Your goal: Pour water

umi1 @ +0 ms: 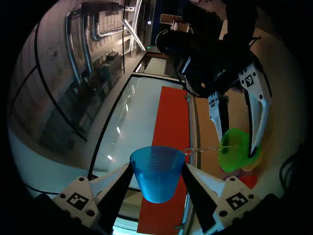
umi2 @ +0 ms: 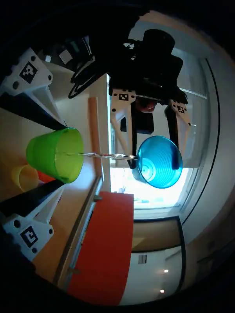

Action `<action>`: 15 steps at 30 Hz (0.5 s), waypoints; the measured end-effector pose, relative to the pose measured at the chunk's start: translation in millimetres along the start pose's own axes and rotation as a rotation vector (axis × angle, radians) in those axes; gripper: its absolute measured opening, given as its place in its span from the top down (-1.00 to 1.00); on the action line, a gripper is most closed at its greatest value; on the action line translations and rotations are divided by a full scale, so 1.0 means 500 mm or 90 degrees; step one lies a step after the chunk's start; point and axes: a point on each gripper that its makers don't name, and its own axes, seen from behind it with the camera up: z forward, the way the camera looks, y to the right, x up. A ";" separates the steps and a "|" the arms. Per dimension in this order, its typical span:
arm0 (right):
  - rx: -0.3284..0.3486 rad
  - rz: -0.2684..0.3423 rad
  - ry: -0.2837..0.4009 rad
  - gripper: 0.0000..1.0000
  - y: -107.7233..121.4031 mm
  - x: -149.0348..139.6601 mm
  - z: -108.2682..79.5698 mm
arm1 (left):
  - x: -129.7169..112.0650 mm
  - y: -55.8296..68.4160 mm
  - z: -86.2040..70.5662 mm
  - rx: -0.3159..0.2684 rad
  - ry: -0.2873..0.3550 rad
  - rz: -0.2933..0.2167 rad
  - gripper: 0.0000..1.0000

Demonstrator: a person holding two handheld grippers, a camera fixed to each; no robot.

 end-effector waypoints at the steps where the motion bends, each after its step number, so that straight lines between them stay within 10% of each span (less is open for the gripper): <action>1: 0.000 0.000 0.000 -0.80 0.000 0.000 0.000 | 0.000 0.000 0.000 0.001 0.000 0.002 -0.70; 15: -0.001 -0.001 -0.002 -0.80 0.002 -0.003 0.001 | -0.003 0.004 0.000 0.005 -0.003 0.027 -0.69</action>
